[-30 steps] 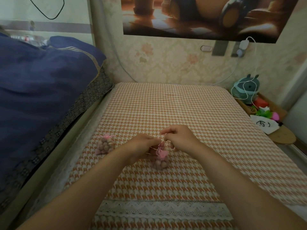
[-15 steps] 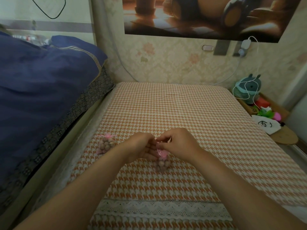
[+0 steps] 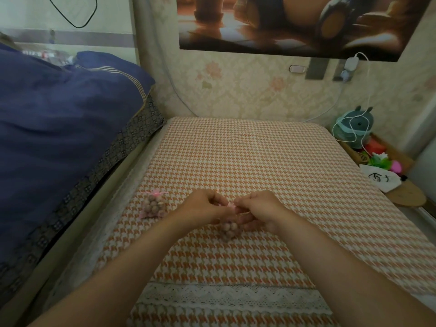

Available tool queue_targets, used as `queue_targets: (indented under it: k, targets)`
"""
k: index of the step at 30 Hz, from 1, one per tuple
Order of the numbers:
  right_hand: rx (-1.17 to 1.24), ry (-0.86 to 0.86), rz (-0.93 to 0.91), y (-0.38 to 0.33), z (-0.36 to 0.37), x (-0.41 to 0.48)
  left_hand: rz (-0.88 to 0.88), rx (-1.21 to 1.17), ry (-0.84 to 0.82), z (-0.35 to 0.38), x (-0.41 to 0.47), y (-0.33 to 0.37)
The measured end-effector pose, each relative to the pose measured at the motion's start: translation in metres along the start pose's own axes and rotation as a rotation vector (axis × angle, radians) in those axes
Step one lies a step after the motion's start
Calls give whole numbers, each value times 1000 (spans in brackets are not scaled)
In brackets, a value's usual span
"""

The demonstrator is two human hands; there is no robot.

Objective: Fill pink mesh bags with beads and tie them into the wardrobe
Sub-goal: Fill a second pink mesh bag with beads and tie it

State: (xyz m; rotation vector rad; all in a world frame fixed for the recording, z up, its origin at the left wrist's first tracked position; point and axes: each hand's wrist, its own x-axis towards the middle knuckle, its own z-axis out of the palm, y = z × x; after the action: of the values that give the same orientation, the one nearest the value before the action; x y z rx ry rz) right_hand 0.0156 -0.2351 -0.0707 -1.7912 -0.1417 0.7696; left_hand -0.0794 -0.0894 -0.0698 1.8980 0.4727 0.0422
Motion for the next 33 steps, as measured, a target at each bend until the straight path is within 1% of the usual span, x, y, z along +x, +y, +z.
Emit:
queue_targets:
  k: [2, 5, 7, 10, 11, 13, 15, 17, 19, 21, 24, 27, 33]
  targets:
    - [22, -41, 49, 0, 2, 1, 80, 108, 12, 0, -1, -5]
    - [16, -73, 31, -1, 4, 1, 113, 108, 29, 2, 0, -11]
    - [-25, -40, -93, -1, 3, 0, 110, 48, -23, 3, 0, -12]
    - [-123, 26, -359, -6, -1, 0, 162, -22, -170, 5, -5, -8]
    - [-139, 28, -407, -8, -1, -1, 177, -32, -203, 7, -6, -7]
    - [-177, 33, -430, -8, 0, -2, 182, -31, -237, 9, -7, -9]
    - [-249, 68, -383, -3, 1, -1, 169, -28, -249, 9, -7, -13]
    - [-378, 114, -313, 4, -2, 2, 155, -11, -227, 9, -6, -16]
    - [-516, 117, -250, 7, -6, 4, 158, 71, -152, 7, -7, -17]
    - [-610, 76, -190, 10, -8, 5, 184, 207, -73, 6, -10, -15]
    - [-661, 34, -95, 12, -9, 3, 210, 390, 17, 4, -13, -17]
    - [-727, 55, -48, 9, -14, -1, 229, 544, 63, 4, -15, -20]
    - [-771, 64, -25, 0, -24, -10, 227, 633, 64, 8, -11, -21]
